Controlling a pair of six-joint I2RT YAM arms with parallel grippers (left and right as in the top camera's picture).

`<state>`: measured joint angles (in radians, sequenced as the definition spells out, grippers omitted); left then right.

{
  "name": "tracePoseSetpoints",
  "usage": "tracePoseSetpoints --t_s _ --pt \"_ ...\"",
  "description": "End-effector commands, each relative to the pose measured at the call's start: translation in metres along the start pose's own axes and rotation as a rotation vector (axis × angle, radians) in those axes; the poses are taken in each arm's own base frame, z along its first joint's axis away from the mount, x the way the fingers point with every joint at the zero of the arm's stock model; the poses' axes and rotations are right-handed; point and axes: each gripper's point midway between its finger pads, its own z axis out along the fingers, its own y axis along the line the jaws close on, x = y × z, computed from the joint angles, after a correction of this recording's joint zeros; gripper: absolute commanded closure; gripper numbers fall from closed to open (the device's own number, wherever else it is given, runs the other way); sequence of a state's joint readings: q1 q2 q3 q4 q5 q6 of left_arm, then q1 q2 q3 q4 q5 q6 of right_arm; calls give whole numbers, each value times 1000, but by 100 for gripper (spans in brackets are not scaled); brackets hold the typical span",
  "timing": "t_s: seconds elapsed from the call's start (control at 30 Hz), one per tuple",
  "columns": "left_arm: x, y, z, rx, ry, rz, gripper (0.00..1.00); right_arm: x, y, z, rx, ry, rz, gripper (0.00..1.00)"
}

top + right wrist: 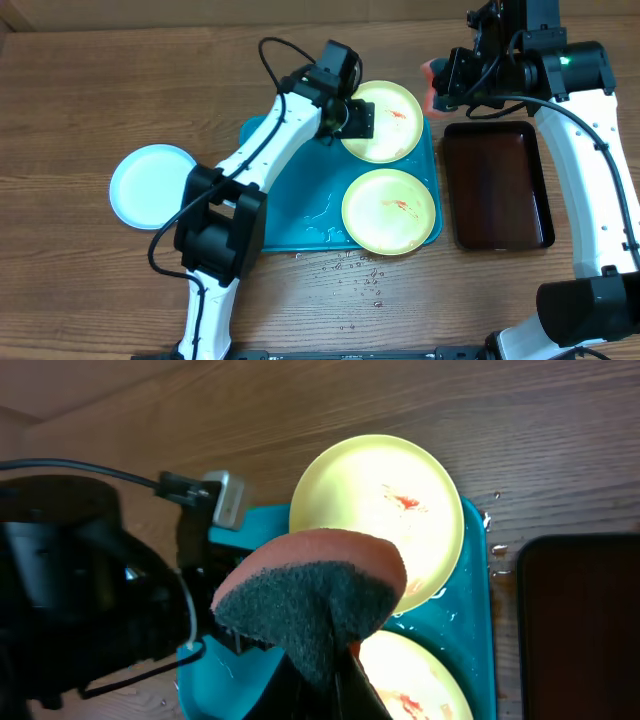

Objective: Clean dirty plates on tray and stack at the side
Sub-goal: 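Grip the rim of the upper yellow plate with the left gripper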

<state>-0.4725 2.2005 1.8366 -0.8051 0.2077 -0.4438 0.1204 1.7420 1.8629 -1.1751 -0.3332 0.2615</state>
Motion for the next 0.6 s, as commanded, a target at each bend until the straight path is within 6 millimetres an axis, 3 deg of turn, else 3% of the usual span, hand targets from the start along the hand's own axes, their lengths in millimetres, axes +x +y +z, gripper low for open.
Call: tracePoseSetpoints --t_s 0.0,0.1,0.2,0.57 --pt "-1 -1 8 -17 5 -64 39 -1 2 -3 -3 -8 -9 96" --pt "0 2 13 -22 13 -85 58 -1 2 -3 -3 -7 -8 96" --pt "0 4 14 -28 10 -85 65 -1 2 -3 -3 -8 -8 96" --pt "10 17 19 -104 36 -90 72 3 1 -3 2 8 -1 96"
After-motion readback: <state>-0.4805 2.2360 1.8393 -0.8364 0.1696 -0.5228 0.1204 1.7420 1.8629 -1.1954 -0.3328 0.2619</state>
